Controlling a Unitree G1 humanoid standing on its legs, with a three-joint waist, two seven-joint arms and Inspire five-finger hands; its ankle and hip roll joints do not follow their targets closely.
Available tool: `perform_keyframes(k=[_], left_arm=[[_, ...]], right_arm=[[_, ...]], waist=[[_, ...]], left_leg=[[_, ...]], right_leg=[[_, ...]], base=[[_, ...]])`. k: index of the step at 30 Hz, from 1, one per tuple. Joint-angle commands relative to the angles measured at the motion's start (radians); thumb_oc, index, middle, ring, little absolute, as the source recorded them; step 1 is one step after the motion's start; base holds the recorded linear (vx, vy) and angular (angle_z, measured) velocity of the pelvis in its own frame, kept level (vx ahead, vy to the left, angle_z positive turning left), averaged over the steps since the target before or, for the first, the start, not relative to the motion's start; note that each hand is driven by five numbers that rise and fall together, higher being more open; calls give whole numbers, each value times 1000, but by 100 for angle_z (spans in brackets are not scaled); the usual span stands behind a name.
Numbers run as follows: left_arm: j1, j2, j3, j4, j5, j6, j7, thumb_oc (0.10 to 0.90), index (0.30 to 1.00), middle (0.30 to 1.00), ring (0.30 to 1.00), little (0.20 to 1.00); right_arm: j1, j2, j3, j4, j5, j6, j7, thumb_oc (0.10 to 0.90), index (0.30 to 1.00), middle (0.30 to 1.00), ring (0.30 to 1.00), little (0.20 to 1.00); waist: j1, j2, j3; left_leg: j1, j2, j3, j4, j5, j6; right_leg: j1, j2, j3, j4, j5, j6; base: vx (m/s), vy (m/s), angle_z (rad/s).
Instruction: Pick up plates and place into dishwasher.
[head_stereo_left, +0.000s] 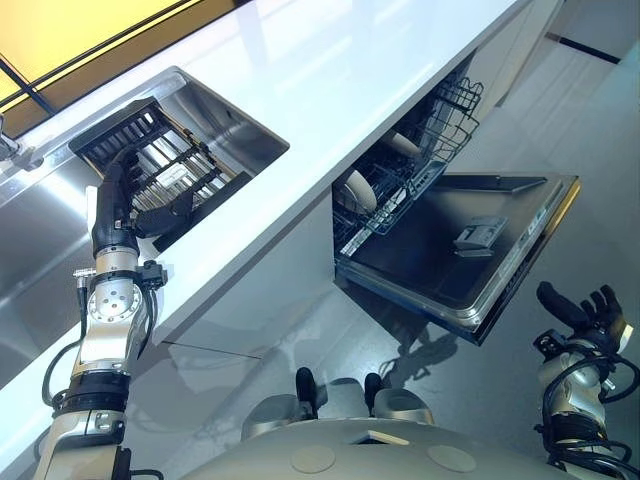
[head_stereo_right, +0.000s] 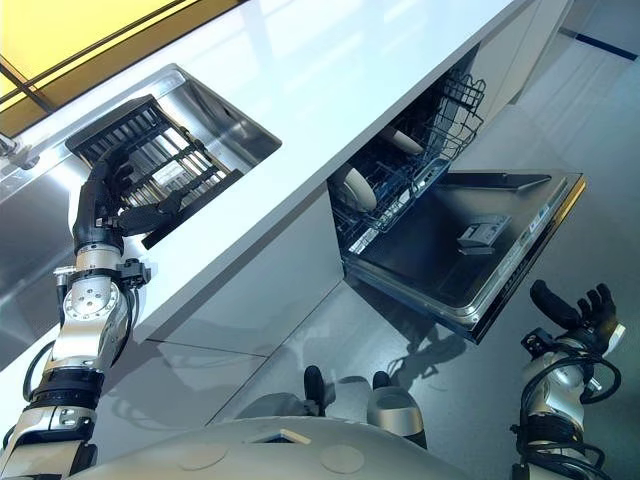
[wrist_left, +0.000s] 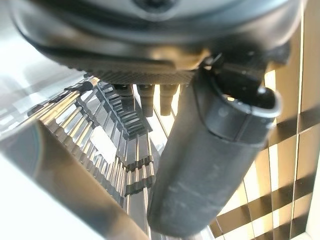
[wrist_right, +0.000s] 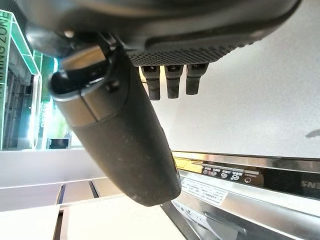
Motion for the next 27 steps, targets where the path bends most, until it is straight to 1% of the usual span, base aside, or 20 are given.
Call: perform_keyframes(k=[1,3,5,8,9,10,11,12,14,17,20,24,25,26,27], left_arm=[[-75,58,52,13,-55,-144,71,800,900,900,900,900],[-88,53,54,5,-87,-190,104,800,900,900,900,900],[-108,55,64,-17,-112,-225,125,800,900,900,900,900],[-149,71,86,-51,-162,-261,122,800,900,900,900,900],[-171,77,93,-72,-203,-268,110,800,900,900,900,900],[-180,79,95,-76,-223,-268,103,800,900,900,900,900],[-199,81,99,-94,-263,-262,88,800,900,900,900,900],[-208,83,101,-97,-287,-262,79,800,900,900,900,900],[-236,89,105,-115,-345,-254,72,800,900,900,900,900],[-254,95,107,-120,-388,-257,66,800,900,900,900,900],[-266,102,101,-115,-394,-265,59,800,900,900,900,900],[-274,116,91,-106,-390,-259,63,800,900,900,900,900],[-276,121,86,-104,-394,-258,65,800,900,900,900,900],[-278,125,84,-102,-393,-258,66,800,900,900,900,900],[-282,131,82,-101,-394,-251,66,800,900,900,900,900]], right_arm=[[-79,-119,-62,-17,74,-119,24,800,900,900,900,900],[-104,-147,-62,20,127,-112,84,800,900,900,900,900],[-131,-166,-57,48,197,-110,150,800,900,900,900,900],[-171,-172,-41,64,336,-99,254,800,900,900,900,900],[-189,-167,-41,78,422,-81,325,800,900,900,900,900],[-197,-169,-42,91,462,-68,363,800,900,900,900,900],[-211,-165,-49,118,535,-34,435,800,900,900,900,900],[-220,-170,-50,134,573,-16,471,800,900,900,900,900],[-243,-167,-52,170,682,51,560,800,900,900,900,900],[-266,-169,-45,205,748,106,624,800,900,900,900,900],[-310,-172,-27,249,812,173,677,800,900,900,900,900],[-355,-174,1,263,847,205,699,800,900,900,900,900],[-369,-172,12,264,860,223,712,800,900,900,900,900],[-376,-172,18,265,865,230,722,800,900,900,900,900],[-391,-167,34,262,877,256,755,800,900,900,900,900]], waist=[[15,32,-4],[20,52,19],[25,66,48],[32,78,95],[37,86,119],[38,87,123],[44,96,143],[47,99,150],[55,113,182],[63,116,197],[78,122,230],[89,125,249],[94,128,255],[95,126,258],[102,126,263]], left_leg=[[-17,-41,-31,148,-207,12],[-51,-44,-40,177,-204,6],[-86,-47,-50,202,-203,3],[-157,-46,-58,247,-198,-4],[-193,-45,-62,273,-194,-8],[-211,-47,-63,287,-196,-9],[-243,-48,-67,312,-194,-11],[-264,-50,-69,328,-195,-13],[-319,-56,-76,365,-189,-17],[-372,-65,-79,396,-186,-18],[-434,-75,-85,428,-176,-21],[-476,-82,-86,445,-169,-22],[-488,-82,-85,444,-162,-21],[-491,-85,-85,448,-169,-20],[-503,-85,-84,445,-158,-18]], right_leg=[[-146,28,-79,290,-187,2],[-174,21,-84,324,-199,-9],[-206,18,-85,356,-211,-20],[-271,14,-89,412,-228,-39],[-306,13,-93,446,-235,-49],[-325,11,-95,464,-240,-52],[-357,11,-99,497,-247,-60],[-378,9,-101,519,-254,-64],[-440,10,-107,578,-265,-77],[-498,5,-112,627,-274,-85],[-565,0,-114,678,-274,-90],[-608,-5,-110,707,-276,-89],[-619,-7,-110,708,-270,-88],[-624,-9,-107,716,-278,-86],[-636,-10,-107,716,-268,-85]], base=[[0,0,0],[-57,24,1],[-128,-18,6],[-220,-35,17],[-213,-35,13],[-210,-30,10],[-149,-15,8],[-200,-9,8],[-174,-5,13],[-120,-7,12],[-126,12,6],[-74,25,7],[-40,24,4],[-70,29,-2],[-64,19,-6]])
